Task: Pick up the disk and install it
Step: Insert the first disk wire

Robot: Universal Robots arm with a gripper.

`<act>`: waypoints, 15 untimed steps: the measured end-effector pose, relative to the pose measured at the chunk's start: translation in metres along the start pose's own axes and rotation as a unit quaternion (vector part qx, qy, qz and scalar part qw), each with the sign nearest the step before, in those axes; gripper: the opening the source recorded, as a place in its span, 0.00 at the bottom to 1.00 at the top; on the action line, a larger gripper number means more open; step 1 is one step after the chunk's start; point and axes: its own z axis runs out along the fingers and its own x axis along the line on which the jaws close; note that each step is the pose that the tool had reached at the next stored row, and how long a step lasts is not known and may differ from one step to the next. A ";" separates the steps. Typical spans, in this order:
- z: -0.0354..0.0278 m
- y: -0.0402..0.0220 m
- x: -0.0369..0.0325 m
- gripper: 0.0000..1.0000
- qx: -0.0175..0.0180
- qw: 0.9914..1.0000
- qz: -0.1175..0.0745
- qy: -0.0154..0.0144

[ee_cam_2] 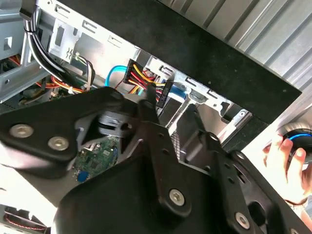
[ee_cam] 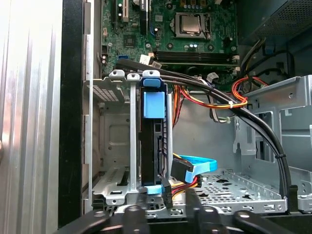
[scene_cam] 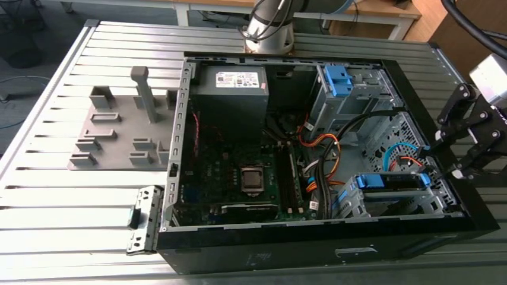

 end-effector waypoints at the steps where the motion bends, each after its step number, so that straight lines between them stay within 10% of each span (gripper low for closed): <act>1: 0.0000 0.0000 0.0000 0.41 0.000 1.000 0.000 0.000; 15: 0.0151 -0.0023 -0.0106 0.47 -0.001 1.000 -0.006 0.008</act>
